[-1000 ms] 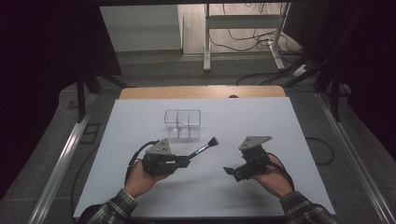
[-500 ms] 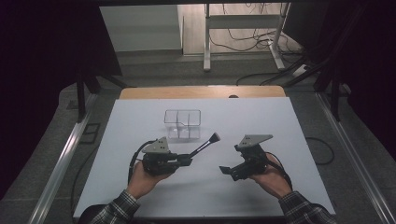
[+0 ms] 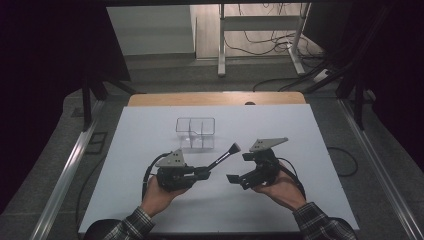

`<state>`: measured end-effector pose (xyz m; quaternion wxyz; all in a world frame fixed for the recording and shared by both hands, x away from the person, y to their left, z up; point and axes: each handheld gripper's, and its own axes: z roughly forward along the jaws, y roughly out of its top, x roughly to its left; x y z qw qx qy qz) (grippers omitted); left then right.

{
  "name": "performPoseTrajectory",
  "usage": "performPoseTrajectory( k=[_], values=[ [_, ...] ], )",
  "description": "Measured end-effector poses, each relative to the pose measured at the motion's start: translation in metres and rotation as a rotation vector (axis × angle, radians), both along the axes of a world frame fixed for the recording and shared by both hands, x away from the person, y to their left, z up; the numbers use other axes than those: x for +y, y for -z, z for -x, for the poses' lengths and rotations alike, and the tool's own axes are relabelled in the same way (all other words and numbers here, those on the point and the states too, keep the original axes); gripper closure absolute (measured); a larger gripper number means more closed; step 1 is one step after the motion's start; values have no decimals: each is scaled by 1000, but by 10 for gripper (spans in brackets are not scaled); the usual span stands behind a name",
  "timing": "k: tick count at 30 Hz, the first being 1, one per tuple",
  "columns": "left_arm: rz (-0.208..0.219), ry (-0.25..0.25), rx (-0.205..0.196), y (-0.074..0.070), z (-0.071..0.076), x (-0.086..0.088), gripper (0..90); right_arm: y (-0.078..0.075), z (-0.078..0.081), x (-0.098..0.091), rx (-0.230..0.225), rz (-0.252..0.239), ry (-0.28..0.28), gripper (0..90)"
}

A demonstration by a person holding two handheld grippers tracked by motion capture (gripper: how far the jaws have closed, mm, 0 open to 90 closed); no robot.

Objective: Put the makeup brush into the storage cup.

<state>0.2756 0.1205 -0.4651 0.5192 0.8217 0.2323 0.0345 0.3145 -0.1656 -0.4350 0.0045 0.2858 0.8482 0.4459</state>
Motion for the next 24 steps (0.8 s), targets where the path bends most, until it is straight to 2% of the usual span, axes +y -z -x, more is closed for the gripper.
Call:
performPoseTrajectory(
  k=[7,18,23,24],
  values=[
    [-3,-5,-1,3,3,-8,784,-5,-4,3,10,-45,25,134],
    [-15,4,0,6,2,-13,784,-9,-6,5,36,-128,4,389],
    [-38,12,6,7,1,-14,784,-8,-7,3,57,-160,16,525],
    [-51,15,7,8,1,-15,783,-7,-8,2,75,-174,14,560]
  ],
)
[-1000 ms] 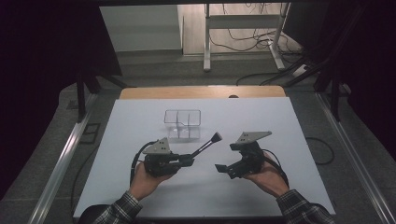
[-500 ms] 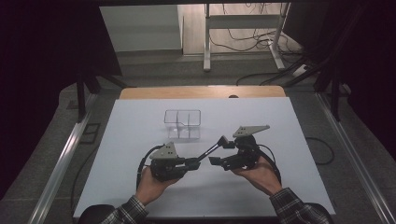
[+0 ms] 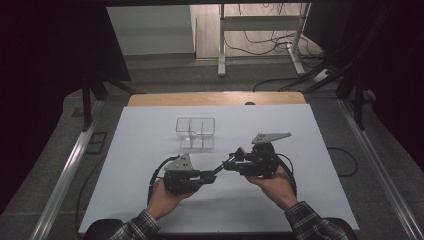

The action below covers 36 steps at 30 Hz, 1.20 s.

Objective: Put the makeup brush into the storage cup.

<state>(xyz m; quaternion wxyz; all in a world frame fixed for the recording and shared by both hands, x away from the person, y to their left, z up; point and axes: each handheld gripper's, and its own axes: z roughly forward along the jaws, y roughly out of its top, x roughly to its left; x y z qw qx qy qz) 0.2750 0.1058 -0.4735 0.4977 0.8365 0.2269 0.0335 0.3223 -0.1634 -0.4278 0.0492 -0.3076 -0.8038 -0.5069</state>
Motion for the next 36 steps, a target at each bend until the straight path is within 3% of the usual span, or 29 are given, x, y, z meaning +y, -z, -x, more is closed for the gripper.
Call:
performPoseTrajectory(
  k=[6,8,10,11,12,15,19,26,32,36],
  values=[
    [-68,16,12,5,-1,-6,782,8,-5,-4,128,-143,-33,735],
    [-81,24,10,6,-1,-8,780,10,-6,-5,191,-199,-48,766],
    [-93,24,12,6,-1,-10,774,11,-6,-4,203,-206,-45,770],
    [-87,16,16,7,-1,-10,723,10,-6,-4,201,-200,-46,771],
    [-87,9,20,6,-2,-9,616,10,-6,-3,190,-186,-44,771],
    [-75,-18,27,5,-5,-6,435,7,-4,-2,151,-138,-33,771],
    [-70,-32,41,4,-7,-5,315,4,0,2,67,-33,-31,770],
    [-70,-39,72,6,-9,-9,255,4,8,13,-41,115,-51,769],
    [-84,-36,77,7,-10,-11,252,6,14,23,-85,195,-92,769],
    [-101,-26,75,8,-10,-13,264,7,18,28,-104,219,-116,768]
  ],
)
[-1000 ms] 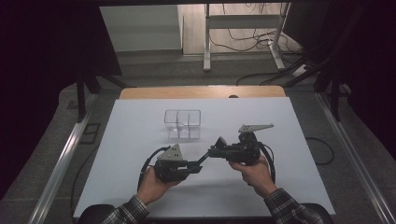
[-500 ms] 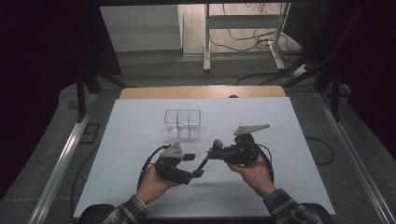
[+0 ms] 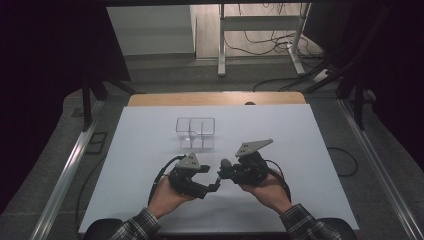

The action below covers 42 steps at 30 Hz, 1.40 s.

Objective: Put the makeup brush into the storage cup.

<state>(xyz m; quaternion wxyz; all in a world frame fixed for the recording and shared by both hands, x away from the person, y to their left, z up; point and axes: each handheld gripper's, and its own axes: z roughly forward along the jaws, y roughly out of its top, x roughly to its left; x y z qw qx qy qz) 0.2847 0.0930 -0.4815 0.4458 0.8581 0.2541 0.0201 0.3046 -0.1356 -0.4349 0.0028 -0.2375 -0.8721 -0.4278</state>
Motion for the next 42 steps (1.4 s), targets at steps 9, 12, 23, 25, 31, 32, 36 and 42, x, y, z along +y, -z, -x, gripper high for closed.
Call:
performPoseTrajectory(
  k=[9,12,23,25,31,32,36,42],
  values=[
    [-21,29,3,0,0,-3,458,1,3,4,-13,10,-36,768],
    [-35,48,4,1,1,-6,554,1,4,6,-14,12,-45,768],
    [-89,83,-23,1,6,-15,790,3,3,6,8,6,-52,758],
    [-86,75,-15,0,5,-14,791,3,2,5,7,-1,-47,742],
    [-80,49,-7,0,3,-10,790,3,0,0,-2,-13,-27,627],
    [-76,41,-5,0,3,-9,790,3,0,0,-2,-16,-22,611],
    [-84,14,-8,0,0,-4,790,4,-2,-4,-16,-7,-10,537],
    [-90,-14,-6,-2,-3,4,789,6,-3,-8,-56,22,5,411]
  ],
)
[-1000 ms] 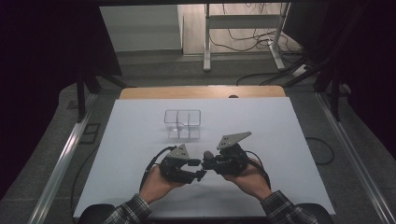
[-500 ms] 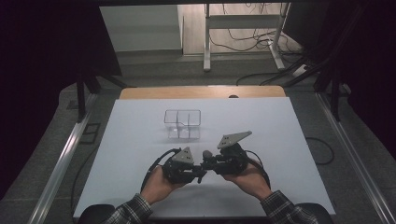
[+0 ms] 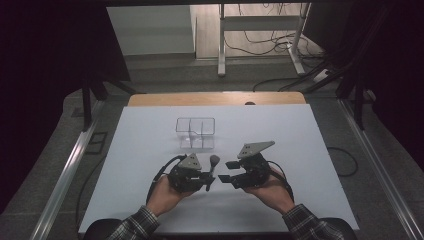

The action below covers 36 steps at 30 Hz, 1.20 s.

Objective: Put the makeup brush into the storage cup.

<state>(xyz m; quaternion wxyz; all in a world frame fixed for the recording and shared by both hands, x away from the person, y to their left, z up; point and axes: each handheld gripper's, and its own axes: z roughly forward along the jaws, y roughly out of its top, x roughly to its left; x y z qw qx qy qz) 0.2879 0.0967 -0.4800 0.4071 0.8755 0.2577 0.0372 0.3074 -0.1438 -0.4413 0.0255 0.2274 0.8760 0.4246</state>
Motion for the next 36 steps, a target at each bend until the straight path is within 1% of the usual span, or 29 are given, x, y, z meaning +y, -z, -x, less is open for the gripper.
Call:
performPoseTrajectory(
  k=[3,5,7,9,10,11,12,14,15,17,20,22,25,27,28,29,31,33,36],
  values=[
    [6,-13,-4,-1,-1,3,789,1,0,-2,-28,18,16,340],
    [10,-18,-4,-2,-1,4,789,3,0,-4,-48,28,29,319],
    [4,-19,-9,-2,-2,6,789,4,1,-5,-70,38,47,279],
    [10,-27,-10,-2,-2,8,789,6,2,-5,-92,54,52,250],
    [11,-29,-11,-2,-2,9,789,7,3,-5,-98,60,55,235],
    [3,-25,-14,-3,-3,10,789,8,3,-5,-102,62,55,227],
    [13,-32,-15,-3,-3,10,789,9,3,-6,-105,66,52,216],
    [5,-28,-22,-4,-3,13,789,11,4,-6,-107,76,57,185],
    [18,-37,-19,-4,-3,13,789,12,4,-7,-111,78,57,173],
    [22,-44,-22,-4,-3,14,789,14,5,-9,-118,85,59,152],
    [18,-46,-30,-6,-4,17,789,16,6,-13,-112,85,60,127],
    [23,-52,-32,-7,-4,19,789,17,6,-16,-102,78,66,112],
    [31,-62,-33,-7,-5,21,789,19,4,-20,-76,59,77,87],
    [36,-68,-35,-8,-6,23,789,20,4,-21,-69,64,93,62],
    [37,-69,-36,-8,-6,24,789,21,3,-23,-66,69,91,53],
    [39,-72,-37,-9,-6,25,789,21,3,-23,-63,72,101,47],
    [48,-77,-38,-9,-7,28,789,22,3,-25,-54,83,104,47],
    [53,-79,-36,-10,-8,29,789,22,3,-26,-61,89,105,37],
    [51,-80,-42,-12,-8,31,789,23,4,-29,-87,112,112,8]
  ],
)
